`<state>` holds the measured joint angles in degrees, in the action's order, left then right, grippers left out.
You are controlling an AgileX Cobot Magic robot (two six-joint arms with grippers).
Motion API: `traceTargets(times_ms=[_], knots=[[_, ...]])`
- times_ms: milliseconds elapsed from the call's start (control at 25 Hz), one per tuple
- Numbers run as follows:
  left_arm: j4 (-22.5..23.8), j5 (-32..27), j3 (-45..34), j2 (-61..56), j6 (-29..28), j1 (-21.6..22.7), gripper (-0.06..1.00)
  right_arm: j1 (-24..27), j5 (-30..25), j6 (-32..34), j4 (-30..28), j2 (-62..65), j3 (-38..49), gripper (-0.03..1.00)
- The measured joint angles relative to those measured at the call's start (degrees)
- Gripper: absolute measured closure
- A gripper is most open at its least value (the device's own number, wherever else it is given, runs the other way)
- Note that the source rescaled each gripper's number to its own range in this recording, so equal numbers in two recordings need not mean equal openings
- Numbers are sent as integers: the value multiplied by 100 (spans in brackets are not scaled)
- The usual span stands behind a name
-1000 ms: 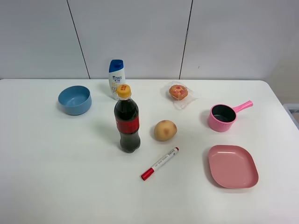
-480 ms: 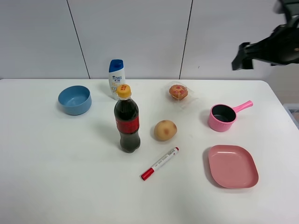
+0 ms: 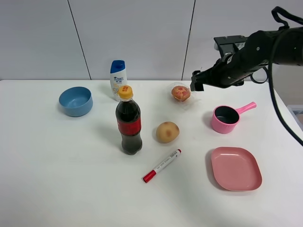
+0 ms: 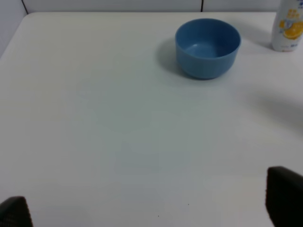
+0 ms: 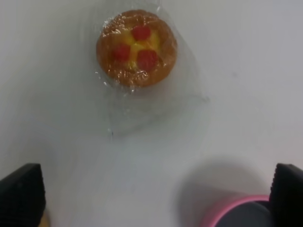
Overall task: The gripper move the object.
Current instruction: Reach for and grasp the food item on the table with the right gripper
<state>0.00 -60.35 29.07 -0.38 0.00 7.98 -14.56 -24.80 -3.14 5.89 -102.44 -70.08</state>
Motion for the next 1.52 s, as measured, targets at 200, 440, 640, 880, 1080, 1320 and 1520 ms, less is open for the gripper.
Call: traceTargets(times_ms=[200, 440, 640, 880, 1080, 1320, 1520], knots=[[0, 0, 0, 0, 0, 0, -6, 0, -243, 0, 0, -535, -1191, 0], [0, 0, 0, 0, 0, 0, -6, 0, -1189, 31, 6, -1244, -2527, 1], [0, 0, 0, 0, 0, 0, -6, 0, -1936, 114, 19, -1926, -3516, 1], [0, 0, 0, 0, 0, 0, -6, 0, -2286, 151, 52, -2670, -3947, 2], [0, 0, 0, 0, 0, 0, -6, -111, -2283, 99, -153, -3033, -3956, 2], [0, 0, 0, 0, 0, 0, -6, -504, -1850, 87, -783, -3308, -3956, 2], [0, 0, 0, 0, 0, 0, -6, -523, -1596, 107, -963, -3308, -3956, 2]])
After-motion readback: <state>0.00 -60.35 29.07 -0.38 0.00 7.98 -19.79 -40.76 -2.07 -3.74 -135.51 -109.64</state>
